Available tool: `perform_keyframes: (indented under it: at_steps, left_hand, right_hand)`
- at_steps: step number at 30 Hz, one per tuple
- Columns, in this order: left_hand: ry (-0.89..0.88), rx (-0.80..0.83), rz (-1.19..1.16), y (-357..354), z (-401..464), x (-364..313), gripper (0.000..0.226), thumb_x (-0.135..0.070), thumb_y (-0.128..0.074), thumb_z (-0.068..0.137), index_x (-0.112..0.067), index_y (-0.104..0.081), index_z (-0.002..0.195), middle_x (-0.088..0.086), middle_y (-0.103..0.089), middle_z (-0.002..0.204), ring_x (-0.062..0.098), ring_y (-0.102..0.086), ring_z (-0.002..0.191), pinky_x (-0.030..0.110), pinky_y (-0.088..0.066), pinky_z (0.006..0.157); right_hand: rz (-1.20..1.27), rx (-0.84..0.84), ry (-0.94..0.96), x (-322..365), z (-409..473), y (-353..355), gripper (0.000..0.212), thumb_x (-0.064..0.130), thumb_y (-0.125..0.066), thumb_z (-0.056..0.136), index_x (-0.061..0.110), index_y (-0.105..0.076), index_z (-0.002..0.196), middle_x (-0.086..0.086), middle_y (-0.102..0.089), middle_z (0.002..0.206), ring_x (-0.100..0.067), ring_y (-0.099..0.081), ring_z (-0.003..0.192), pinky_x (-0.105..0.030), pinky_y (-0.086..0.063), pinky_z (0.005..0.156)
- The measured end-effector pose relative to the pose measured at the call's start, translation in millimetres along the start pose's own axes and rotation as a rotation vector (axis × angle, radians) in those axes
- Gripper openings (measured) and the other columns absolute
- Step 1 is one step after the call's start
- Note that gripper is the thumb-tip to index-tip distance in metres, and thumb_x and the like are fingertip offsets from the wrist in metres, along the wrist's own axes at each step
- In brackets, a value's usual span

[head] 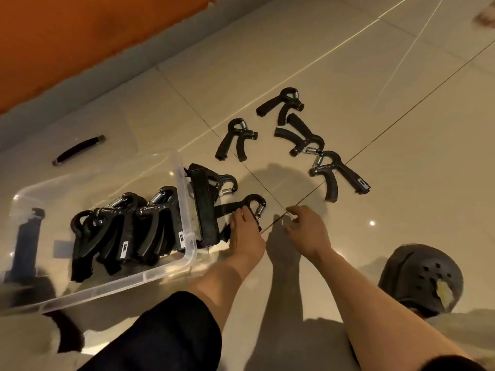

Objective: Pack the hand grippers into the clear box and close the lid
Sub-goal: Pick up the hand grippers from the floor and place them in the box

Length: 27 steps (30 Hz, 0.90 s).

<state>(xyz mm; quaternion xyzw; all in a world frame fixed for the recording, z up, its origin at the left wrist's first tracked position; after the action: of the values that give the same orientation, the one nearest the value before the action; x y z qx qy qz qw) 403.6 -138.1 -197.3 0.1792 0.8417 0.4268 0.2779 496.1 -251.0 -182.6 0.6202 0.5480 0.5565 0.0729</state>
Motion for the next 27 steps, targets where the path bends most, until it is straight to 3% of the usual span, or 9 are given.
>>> perform_keyframes:
  at_steps: [3,8,10,14,17,19,21,24,27]
  left_hand:
    - [0.034,-0.027,0.106,-13,10,9,0.073,-0.003,-0.056,0.084,-0.004,-0.017,0.146,0.014,-0.024,0.151,0.028,-0.019,0.143,0.04,-0.018,0.119]
    - [0.158,-0.148,0.121,-11,19,22,0.054,-0.001,-0.06,0.082,-0.014,-0.041,0.131,0.008,-0.043,0.131,0.029,-0.041,0.121,0.04,-0.044,0.097]
    - [0.144,-0.138,0.157,-14,23,22,0.05,-0.005,-0.06,0.084,-0.014,-0.043,0.13,0.009,-0.045,0.13,0.027,-0.042,0.12,0.037,-0.044,0.093]
    - [0.01,-0.156,0.147,-13,24,6,0.044,-0.008,-0.054,0.089,-0.013,-0.042,0.131,0.009,-0.046,0.13,0.025,-0.044,0.119,0.034,-0.044,0.092]
    - [-0.092,-0.221,0.036,-6,19,-20,0.038,-0.012,-0.049,0.093,-0.014,-0.044,0.13,0.006,-0.045,0.132,0.022,-0.045,0.119,0.031,-0.045,0.091]
    - [-0.114,-0.224,-0.085,-3,18,-40,0.035,-0.014,-0.048,0.095,-0.015,-0.046,0.129,0.004,-0.046,0.131,0.019,-0.046,0.12,0.03,-0.045,0.094]
    - [-0.118,-0.193,-0.302,-3,19,-56,0.034,-0.01,-0.048,0.094,-0.013,-0.049,0.128,0.005,-0.049,0.129,0.022,-0.049,0.119,0.034,-0.045,0.098]
    - [-0.059,-0.077,-0.693,1,18,-72,0.032,-0.007,-0.048,0.095,-0.01,-0.054,0.126,0.01,-0.059,0.123,0.024,-0.056,0.114,0.036,-0.045,0.1]
    - [-0.006,-0.007,-0.902,20,13,-78,0.028,-0.009,-0.044,0.097,-0.006,-0.057,0.122,0.012,-0.064,0.117,0.022,-0.061,0.108,0.026,-0.051,0.089]
  right_hand:
    - [-0.033,0.064,-0.004,-10,8,-10,0.049,0.017,-0.058,0.088,0.012,-0.048,0.135,-0.011,-0.051,0.134,-0.026,-0.05,0.119,-0.034,-0.042,0.097]
    - [-0.046,0.131,0.03,-21,17,-22,0.048,0.02,-0.059,0.087,0.014,-0.048,0.133,-0.008,-0.051,0.13,-0.026,-0.049,0.118,-0.029,-0.039,0.092]
    - [-0.042,0.026,0.036,-25,20,-8,0.038,0.018,-0.057,0.088,0.011,-0.054,0.126,-0.008,-0.053,0.124,-0.026,-0.05,0.113,-0.026,-0.037,0.085]
    - [-0.077,-0.385,-0.132,-55,30,57,0.031,0.011,-0.055,0.091,0.003,-0.058,0.12,-0.016,-0.052,0.123,-0.029,-0.05,0.109,-0.032,-0.042,0.082]
    - [-0.06,-0.437,-0.284,-80,38,80,0.034,0.012,-0.056,0.09,0.004,-0.058,0.123,-0.016,-0.052,0.123,-0.029,-0.049,0.112,-0.034,-0.043,0.085]
    - [-0.039,-0.429,-0.274,-83,37,80,0.031,0.014,-0.057,0.09,0.005,-0.059,0.12,-0.014,-0.054,0.121,-0.027,-0.05,0.112,-0.032,-0.041,0.085]
    - [0.064,-0.371,-0.172,-72,34,68,0.027,0.017,-0.058,0.09,0.009,-0.061,0.115,-0.009,-0.058,0.115,-0.023,-0.054,0.105,-0.029,-0.042,0.083]
    - [0.349,-0.078,-0.051,-41,35,36,0.039,0.009,-0.059,0.086,0.013,-0.056,0.125,0.004,-0.057,0.113,-0.011,-0.052,0.107,-0.027,-0.043,0.094]
    - [0.646,0.143,-0.074,-13,30,24,0.037,0.002,-0.058,0.086,0.013,-0.056,0.121,-0.001,-0.062,0.11,-0.017,-0.058,0.103,-0.022,-0.047,0.083]
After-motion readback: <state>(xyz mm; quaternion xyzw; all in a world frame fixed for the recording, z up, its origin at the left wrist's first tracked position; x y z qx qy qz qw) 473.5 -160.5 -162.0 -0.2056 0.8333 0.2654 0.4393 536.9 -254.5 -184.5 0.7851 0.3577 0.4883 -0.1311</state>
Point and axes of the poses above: each hand's wrist, its own z-axis towards the middle knuckle, its own y-axis out of the back of the hand, x = y × z, the point moved 9 cm from there along z, towards the middle knuckle
